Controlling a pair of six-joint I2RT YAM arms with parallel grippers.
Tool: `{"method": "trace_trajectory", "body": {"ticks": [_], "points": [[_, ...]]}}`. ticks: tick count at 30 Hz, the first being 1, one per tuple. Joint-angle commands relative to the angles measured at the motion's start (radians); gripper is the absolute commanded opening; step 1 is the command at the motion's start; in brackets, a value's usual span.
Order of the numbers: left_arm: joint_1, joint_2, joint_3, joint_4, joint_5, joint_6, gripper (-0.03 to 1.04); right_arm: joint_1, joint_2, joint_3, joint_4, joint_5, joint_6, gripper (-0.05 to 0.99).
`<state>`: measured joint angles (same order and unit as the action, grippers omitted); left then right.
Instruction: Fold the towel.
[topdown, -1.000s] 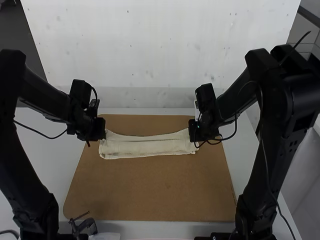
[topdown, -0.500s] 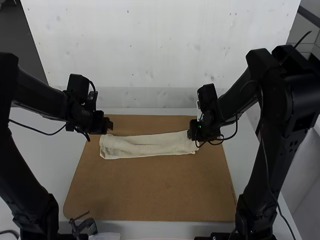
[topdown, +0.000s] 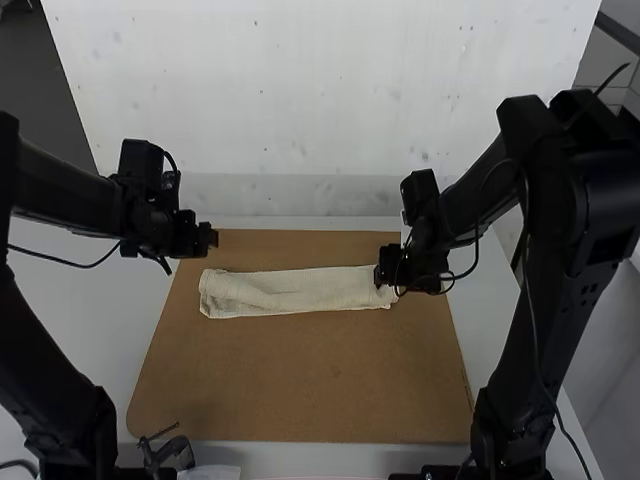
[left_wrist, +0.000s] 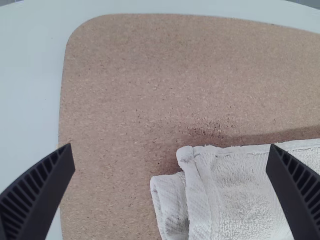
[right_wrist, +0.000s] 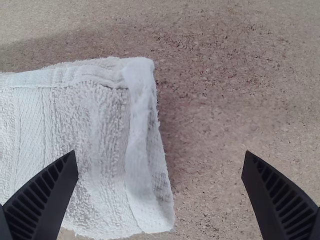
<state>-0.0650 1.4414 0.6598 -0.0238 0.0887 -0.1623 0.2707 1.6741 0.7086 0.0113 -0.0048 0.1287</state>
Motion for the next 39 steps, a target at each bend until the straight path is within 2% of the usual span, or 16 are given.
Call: {"method": "trace_trajectory", "body": {"ticks": [1, 8, 9, 12, 14, 15, 25, 29, 39], "points": [[0.01, -0.036, 0.014, 0.01, -0.009, -0.008, 0.98, -0.001, 0.049, 0.055, -0.001, -0.031, 0.043, 0.82], [0.019, -0.049, -0.002, 0.013, -0.009, -0.005, 0.98, 0.068, 0.161, 0.114, -0.022, -0.027, 0.065, 0.8], [0.022, -0.049, -0.003, 0.013, -0.01, -0.003, 0.98, 0.074, 0.176, 0.12, -0.025, -0.027, 0.065, 0.71], [0.03, -0.053, -0.008, 0.013, -0.009, 0.001, 0.98, 0.074, 0.191, 0.13, -0.025, -0.014, 0.068, 0.24], [0.031, -0.053, -0.012, 0.025, -0.009, 0.001, 0.98, 0.07, 0.191, 0.132, -0.025, -0.004, 0.066, 0.04], [0.033, -0.053, -0.017, 0.033, -0.01, 0.001, 0.98, 0.068, 0.191, 0.132, -0.025, -0.004, 0.066, 0.02], [0.039, -0.068, -0.035, 0.048, -0.007, 0.003, 0.98, -0.031, 0.138, 0.126, -0.048, -0.008, 0.038, 0.02], [0.04, -0.098, -0.038, 0.047, -0.007, 0.003, 0.98, -0.122, 0.088, 0.126, -0.073, -0.017, -0.008, 0.02], [0.03, -0.136, -0.055, 0.045, -0.012, -0.002, 0.98, -0.381, 0.032, 0.107, -0.102, -0.08, -0.15, 0.02]]}}
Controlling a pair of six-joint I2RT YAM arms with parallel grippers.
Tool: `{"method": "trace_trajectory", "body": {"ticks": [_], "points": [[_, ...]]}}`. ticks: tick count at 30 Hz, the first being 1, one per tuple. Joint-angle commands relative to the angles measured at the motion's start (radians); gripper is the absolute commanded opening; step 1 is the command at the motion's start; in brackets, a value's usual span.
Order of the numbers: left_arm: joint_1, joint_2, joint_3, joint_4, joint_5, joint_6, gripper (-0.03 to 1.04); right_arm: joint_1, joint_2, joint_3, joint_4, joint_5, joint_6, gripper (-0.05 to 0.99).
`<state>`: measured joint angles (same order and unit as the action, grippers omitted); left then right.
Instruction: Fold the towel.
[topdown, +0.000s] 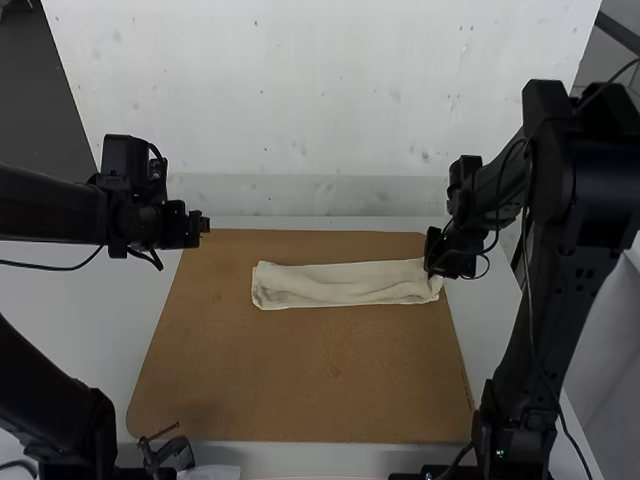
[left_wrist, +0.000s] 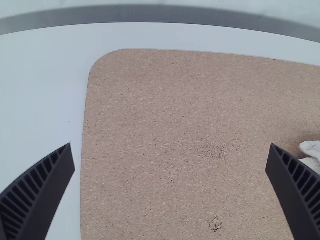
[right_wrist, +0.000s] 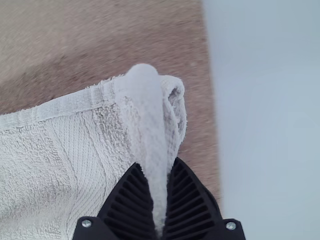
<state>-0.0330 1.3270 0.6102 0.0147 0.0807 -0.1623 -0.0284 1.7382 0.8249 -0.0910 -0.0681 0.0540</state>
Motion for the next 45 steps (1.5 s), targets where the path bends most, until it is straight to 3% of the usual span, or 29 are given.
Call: {"method": "trace_trajectory", "body": {"ticks": [1, 12, 21, 26, 32, 42, 45], "points": [[-0.002, -0.023, -0.006, 0.007, -0.006, -0.002, 0.98, -0.108, -0.032, -0.009, 0.002, -0.022, -0.092, 0.02], [-0.011, -0.029, -0.02, 0.008, -0.013, -0.009, 0.98, -0.355, 0.03, 0.094, -0.021, -0.05, -0.223, 0.02], [-0.011, -0.028, -0.03, 0.025, -0.015, -0.009, 0.99, -0.401, 0.087, 0.221, -0.099, -0.052, -0.223, 0.02], [-0.008, -0.018, -0.03, 0.037, -0.015, -0.008, 0.98, -0.301, 0.009, 0.192, -0.147, -0.052, -0.184, 0.02], [-0.004, -0.014, -0.032, 0.047, -0.015, -0.006, 0.98, -0.065, -0.128, 0.112, -0.154, -0.042, -0.091, 0.02], [0.002, -0.031, -0.056, 0.053, -0.013, -0.005, 0.99, 0.367, -0.078, 0.151, -0.156, 0.16, 0.072, 0.02], [0.01, -0.043, -0.064, 0.053, -0.01, -0.002, 0.99, 0.447, -0.016, 0.187, -0.153, 0.182, 0.102, 0.02]]}}
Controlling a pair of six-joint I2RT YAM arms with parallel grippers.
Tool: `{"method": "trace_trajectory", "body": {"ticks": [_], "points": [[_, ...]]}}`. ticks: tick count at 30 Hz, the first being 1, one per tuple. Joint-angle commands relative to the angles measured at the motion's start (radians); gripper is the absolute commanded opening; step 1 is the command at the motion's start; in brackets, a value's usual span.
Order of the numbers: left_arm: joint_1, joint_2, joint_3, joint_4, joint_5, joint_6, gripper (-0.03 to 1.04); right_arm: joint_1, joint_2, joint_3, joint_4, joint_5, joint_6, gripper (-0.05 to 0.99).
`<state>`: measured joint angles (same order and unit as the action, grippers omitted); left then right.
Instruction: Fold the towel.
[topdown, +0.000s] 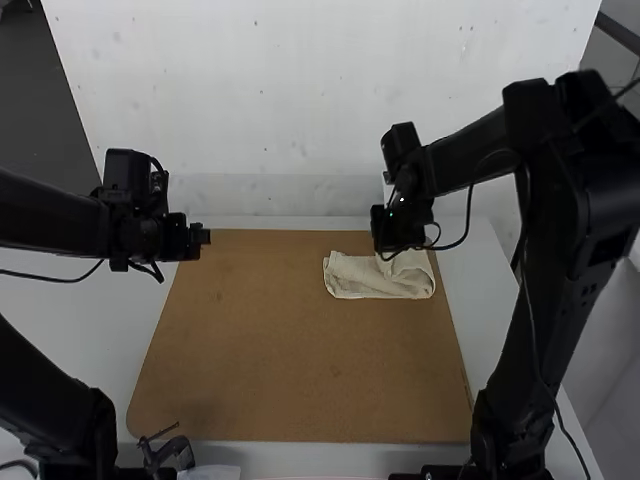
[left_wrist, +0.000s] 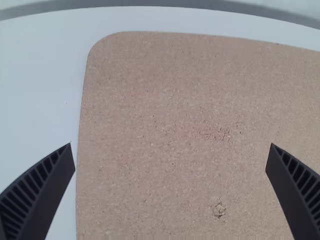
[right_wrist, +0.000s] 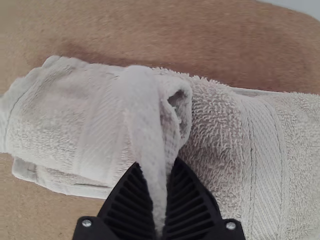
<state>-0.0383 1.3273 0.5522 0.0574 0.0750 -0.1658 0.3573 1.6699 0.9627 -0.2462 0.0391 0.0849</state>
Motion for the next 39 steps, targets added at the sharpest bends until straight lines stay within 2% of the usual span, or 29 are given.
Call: {"method": "trace_trajectory", "body": {"ticks": [1, 13, 23, 28, 29, 30, 32, 33, 34, 39], "points": [[0.017, -0.051, -0.009, 0.01, -0.004, 0.002, 0.99, 0.085, 0.067, 0.061, 0.004, 0.085, 0.078, 0.02], [0.055, -0.048, -0.015, 0.039, 0.017, 0.009, 0.99, 0.167, 0.206, 0.234, -0.021, 0.117, 0.104, 0.02], [0.055, -0.022, -0.023, 0.064, 0.019, 0.009, 0.99, 0.267, 0.268, 0.238, -0.038, 0.122, 0.11, 0.02], [0.058, -0.022, -0.024, 0.064, 0.022, 0.009, 0.99, 0.273, 0.294, 0.238, -0.033, 0.134, 0.113, 0.02], [0.058, -0.022, -0.026, 0.064, 0.026, 0.009, 0.99, 0.27, 0.294, 0.237, -0.027, 0.14, 0.115, 0.05], [0.06, -0.022, -0.026, 0.064, 0.028, 0.009, 0.99, 0.266, 0.294, 0.234, -0.016, 0.14, 0.115, 0.19], [0.061, -0.019, -0.028, 0.065, 0.029, 0.009, 0.99, 0.25, 0.283, 0.228, -0.002, 0.134, 0.115, 0.62], [0.061, -0.019, -0.028, 0.065, 0.029, 0.011, 0.99, 0.244, 0.271, 0.226, -0.004, 0.128, 0.115, 0.79], [0.061, -0.016, -0.028, 0.065, 0.029, 0.011, 0.99, 0.235, 0.26, 0.225, -0.002, 0.125, 0.115, 0.85], [0.061, -0.011, -0.029, 0.068, 0.031, 0.009, 0.99, 0.19, 0.16, 0.206, 0.024, 0.093, 0.116, 0.85]]}}
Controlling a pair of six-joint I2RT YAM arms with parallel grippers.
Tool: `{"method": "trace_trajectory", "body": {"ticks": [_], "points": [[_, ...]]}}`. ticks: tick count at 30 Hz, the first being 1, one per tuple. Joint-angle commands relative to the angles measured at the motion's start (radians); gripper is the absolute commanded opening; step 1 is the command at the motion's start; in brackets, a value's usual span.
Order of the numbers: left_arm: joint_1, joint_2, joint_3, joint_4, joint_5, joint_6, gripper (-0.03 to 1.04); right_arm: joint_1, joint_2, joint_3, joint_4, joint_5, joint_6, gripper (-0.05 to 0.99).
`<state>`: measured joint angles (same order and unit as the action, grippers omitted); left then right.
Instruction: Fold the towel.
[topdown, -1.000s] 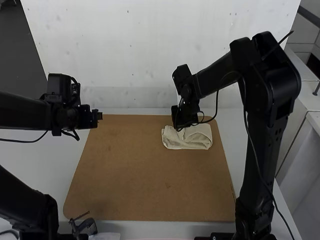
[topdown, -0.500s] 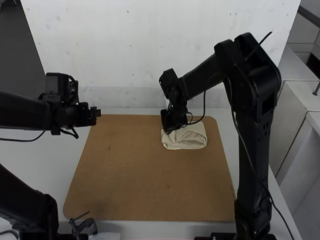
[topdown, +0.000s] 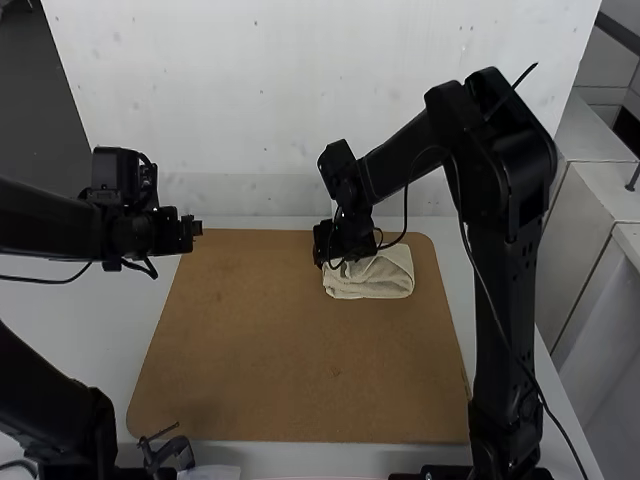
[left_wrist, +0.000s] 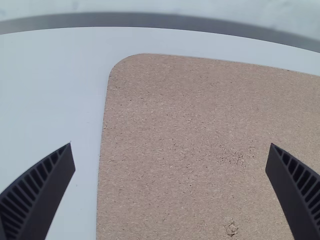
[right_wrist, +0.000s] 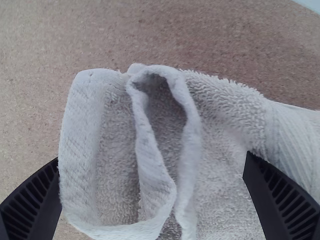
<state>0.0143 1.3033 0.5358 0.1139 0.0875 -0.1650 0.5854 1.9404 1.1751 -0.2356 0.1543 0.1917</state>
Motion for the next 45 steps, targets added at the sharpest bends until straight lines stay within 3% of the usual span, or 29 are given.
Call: {"method": "trace_trajectory", "body": {"ticks": [1, 5, 6, 11, 13, 27, 45], "points": [[0.01, 0.013, -0.014, 0.012, 0.018, 0.009, 0.99, -0.047, -0.13, -0.009, 0.015, -0.036, 0.009, 0.85], [0.009, 0.011, -0.02, 0.027, 0.021, 0.009, 0.99, -0.061, -0.19, -0.028, 0.015, -0.052, 0.008, 0.84], [0.009, 0.011, -0.02, 0.027, 0.02, 0.009, 0.99, -0.062, -0.195, -0.031, 0.015, -0.053, 0.008, 0.79], [-0.002, 0.007, -0.02, 0.033, 0.02, 0.01, 0.99, -0.05, -0.202, -0.061, 0.019, -0.052, 0.008, 0.16], [-0.002, 0.004, -0.022, 0.033, 0.02, 0.01, 0.99, -0.048, -0.192, -0.068, 0.028, -0.047, 0.006, 0.01], [0.0, 0.004, -0.031, 0.035, 0.02, 0.01, 0.99, 0.001, -0.041, -0.061, 0.045, -0.006, 0.002, 0.02], [0.018, 0.007, -0.03, 0.04, 0.026, 0.01, 0.99, 0.065, 0.022, 0.003, 0.045, -0.004, 0.017, 0.02]]}}
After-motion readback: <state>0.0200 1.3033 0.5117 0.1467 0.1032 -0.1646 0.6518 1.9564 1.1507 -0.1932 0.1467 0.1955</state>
